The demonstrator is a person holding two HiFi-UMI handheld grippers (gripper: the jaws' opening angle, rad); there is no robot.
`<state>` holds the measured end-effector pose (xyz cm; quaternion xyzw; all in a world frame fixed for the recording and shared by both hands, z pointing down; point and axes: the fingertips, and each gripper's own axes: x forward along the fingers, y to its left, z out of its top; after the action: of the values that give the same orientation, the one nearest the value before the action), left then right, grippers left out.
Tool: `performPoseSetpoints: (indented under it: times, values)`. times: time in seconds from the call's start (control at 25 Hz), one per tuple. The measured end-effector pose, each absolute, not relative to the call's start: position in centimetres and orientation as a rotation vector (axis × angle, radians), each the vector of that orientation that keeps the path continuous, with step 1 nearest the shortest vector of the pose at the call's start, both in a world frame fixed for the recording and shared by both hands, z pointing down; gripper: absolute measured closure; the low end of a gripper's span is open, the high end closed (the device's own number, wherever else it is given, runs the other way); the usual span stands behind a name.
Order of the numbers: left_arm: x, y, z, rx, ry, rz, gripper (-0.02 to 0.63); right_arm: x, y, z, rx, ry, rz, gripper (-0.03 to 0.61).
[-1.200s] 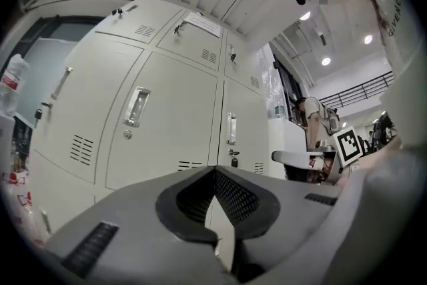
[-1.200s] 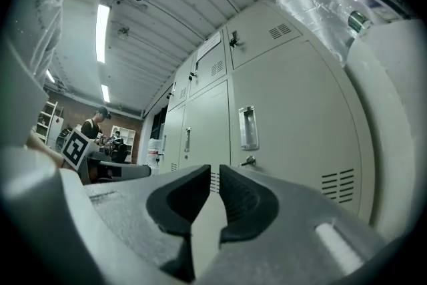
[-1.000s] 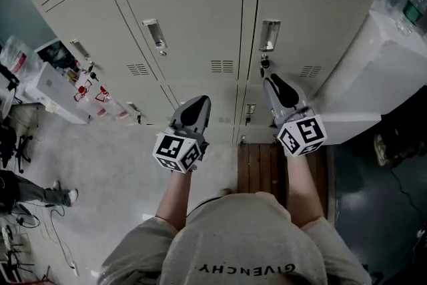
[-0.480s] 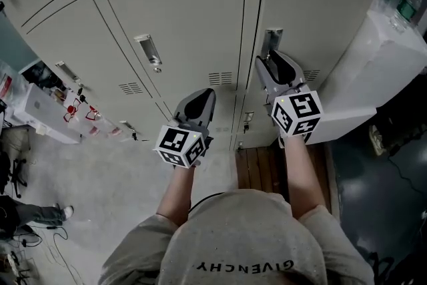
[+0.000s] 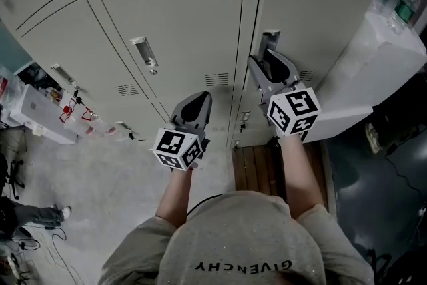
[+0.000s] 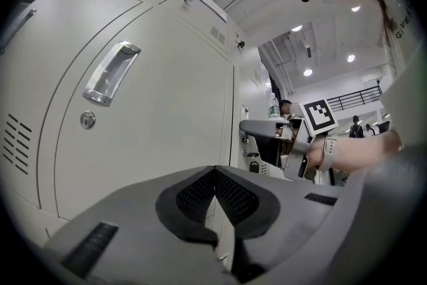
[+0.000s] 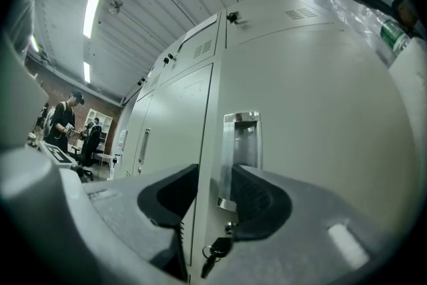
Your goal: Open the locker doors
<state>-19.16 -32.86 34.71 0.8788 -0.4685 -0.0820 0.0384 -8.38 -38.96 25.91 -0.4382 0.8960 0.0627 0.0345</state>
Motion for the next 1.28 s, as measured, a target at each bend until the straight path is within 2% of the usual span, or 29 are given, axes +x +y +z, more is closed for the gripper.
performPoseSetpoints:
  times: [0.2, 0.52, 0.68, 1.28]
  values:
    - [-18.6, -31.7, 35.5, 2.669, -1.44, -0.256, 0.615, -8.1, -37.7, 26.1, -1.422, 2.765, 0.285, 0.423]
    - [-16.8, -27.4, 34.2, 2.618, -1.511, -0.266, 0.615, -5.9, -33.6, 26.0, -1.422, 2.77, 0.21, 0.43]
    - [-15.1, -24.1, 33.1, 2.584, -1.538, -0.264, 0.615, -4.0, -31.1, 25.9, -1.418, 2.796, 0.177, 0.458]
    - [-9.6, -14.0, 33.2, 2.491, -1.581, -0.216, 0.615, 4.6, -23.7, 25.7, -1.344, 2.857, 0.094, 0.451]
